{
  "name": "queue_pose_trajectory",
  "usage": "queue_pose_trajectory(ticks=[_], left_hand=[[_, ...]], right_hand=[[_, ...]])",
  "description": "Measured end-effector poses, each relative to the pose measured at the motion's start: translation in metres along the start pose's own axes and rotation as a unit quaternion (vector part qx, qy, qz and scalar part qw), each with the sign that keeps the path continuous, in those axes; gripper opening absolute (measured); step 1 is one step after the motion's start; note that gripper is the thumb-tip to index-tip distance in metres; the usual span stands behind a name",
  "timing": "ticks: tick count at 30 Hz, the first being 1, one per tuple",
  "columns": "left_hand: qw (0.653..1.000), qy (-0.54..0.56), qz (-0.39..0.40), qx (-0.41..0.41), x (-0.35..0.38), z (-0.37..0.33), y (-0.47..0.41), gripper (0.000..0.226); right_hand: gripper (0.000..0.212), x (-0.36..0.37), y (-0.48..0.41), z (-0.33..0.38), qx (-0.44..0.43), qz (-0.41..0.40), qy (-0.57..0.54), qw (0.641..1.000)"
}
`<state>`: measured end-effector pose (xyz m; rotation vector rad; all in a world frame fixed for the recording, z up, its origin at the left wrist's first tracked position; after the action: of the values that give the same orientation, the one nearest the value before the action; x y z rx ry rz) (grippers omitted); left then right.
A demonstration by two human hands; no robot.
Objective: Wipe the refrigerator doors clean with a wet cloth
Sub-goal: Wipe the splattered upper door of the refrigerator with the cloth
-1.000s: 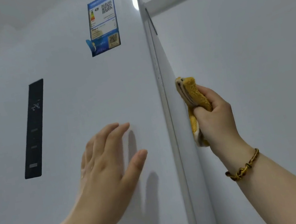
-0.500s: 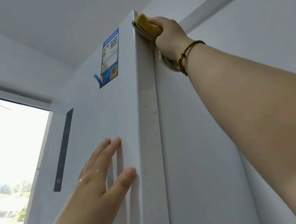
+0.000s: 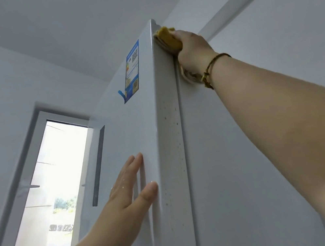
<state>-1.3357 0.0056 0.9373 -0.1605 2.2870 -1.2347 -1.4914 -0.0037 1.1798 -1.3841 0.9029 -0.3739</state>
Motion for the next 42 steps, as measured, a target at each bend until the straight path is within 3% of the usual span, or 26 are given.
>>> queue_pose_trajectory(ticks=[4, 9, 13, 15, 22, 30, 36, 39, 42], left_hand=[[1.000, 0.006, -0.004, 0.002, -0.002, 0.002, -0.003, 0.047], [1.000, 0.000, -0.011, 0.008, 0.001, 0.012, -0.003, 0.069], [1.000, 0.000, -0.014, 0.009, 0.005, 0.009, -0.002, 0.045], [1.000, -0.002, -0.009, 0.003, 0.007, 0.007, -0.002, 0.035], [1.000, -0.015, -0.007, 0.010, 0.003, 0.009, -0.003, 0.039], [1.000, -0.017, -0.005, 0.017, 0.007, 0.009, -0.005, 0.038], [1.000, -0.024, -0.006, 0.008, 0.007, 0.004, 0.003, 0.048], [1.000, -0.015, -0.010, 0.013, 0.007, 0.010, 0.014, 0.035], [0.999, -0.009, -0.032, 0.016, 0.010, 0.023, 0.033, 0.043]], right_hand=[[0.066, 0.008, -0.008, 0.005, 0.010, -0.020, -0.022, 1.000], [0.061, 0.039, 0.058, -0.008, -0.105, -0.036, -0.009, 0.994], [0.061, 0.049, 0.106, -0.017, -0.153, -0.007, -0.009, 0.988], [0.062, 0.039, 0.093, -0.020, -0.151, 0.000, -0.004, 0.989], [0.063, 0.037, 0.069, -0.007, -0.056, -0.025, -0.002, 0.998], [0.064, 0.038, 0.118, -0.008, -0.095, 0.039, 0.057, 0.993], [0.066, 0.040, 0.097, 0.002, -0.037, 0.005, 0.014, 0.999], [0.060, 0.064, 0.143, 0.000, -0.084, -0.025, -0.005, 0.996], [0.061, 0.066, 0.162, -0.004, -0.110, -0.011, -0.005, 0.994]])
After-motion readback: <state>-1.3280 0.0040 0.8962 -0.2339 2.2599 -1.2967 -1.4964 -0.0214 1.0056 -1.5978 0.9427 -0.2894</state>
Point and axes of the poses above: each hand's wrist, its own y-axis away from the middle knuckle, its own x-axis out of the palm, z = x × y, the point moved 1 cm from there along -y, towards the middle knuckle, and after that the axes turned 9 degrees about z, right-handed, at the moved point
